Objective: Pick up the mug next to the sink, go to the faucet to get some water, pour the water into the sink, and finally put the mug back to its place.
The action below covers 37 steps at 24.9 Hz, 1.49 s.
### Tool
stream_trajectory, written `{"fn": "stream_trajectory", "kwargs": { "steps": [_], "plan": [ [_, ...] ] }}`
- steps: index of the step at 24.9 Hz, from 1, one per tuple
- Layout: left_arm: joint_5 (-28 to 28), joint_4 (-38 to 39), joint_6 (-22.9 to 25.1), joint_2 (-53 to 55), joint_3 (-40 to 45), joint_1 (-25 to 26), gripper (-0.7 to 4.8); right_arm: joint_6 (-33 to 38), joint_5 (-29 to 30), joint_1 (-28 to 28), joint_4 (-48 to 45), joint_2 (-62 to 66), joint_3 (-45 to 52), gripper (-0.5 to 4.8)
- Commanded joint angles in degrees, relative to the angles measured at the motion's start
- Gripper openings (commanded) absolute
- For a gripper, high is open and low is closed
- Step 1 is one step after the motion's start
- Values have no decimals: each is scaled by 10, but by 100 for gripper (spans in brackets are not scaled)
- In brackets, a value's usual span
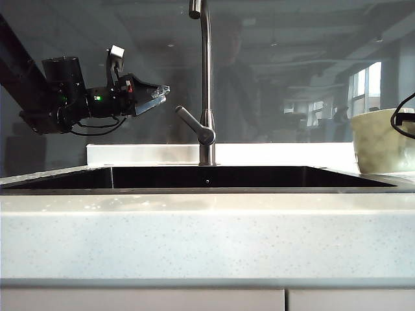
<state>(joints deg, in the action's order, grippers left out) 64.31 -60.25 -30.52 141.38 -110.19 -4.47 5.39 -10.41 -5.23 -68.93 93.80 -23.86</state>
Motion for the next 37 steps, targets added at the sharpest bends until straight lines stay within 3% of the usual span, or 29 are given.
{"fn": "stream_trajectory", "kwargs": {
  "steps": [1, 5, 14, 17, 29, 34, 36, 37],
  "plan": [
    [0, -5, -2, -4, -3, 1, 309, 4, 0, 2, -4, -5, 5, 1],
    [0, -4, -2, -4, -3, 1, 309, 4, 0, 2, -3, -5, 15, 71],
    [0, -2, -2, -4, -3, 1, 309, 7, 0, 2, -4, -6, 24, 79],
    [0, -2, -2, -4, -3, 1, 309, 7, 0, 2, -3, -10, 24, 121],
    [0, -2, -6, -4, -3, 1, 309, 6, 0, 2, -2, -76, 70, 122],
    [2, -3, -34, -4, -3, 3, 307, 9, 3, 3, -1, -111, 97, 122],
    [3, -7, -55, -4, -3, 3, 237, 26, 2, 10, -1, -132, 112, 122],
    [7, -13, -64, -4, -3, 5, 154, 26, 3, 12, -1, -142, 118, 122]
  ]
}}
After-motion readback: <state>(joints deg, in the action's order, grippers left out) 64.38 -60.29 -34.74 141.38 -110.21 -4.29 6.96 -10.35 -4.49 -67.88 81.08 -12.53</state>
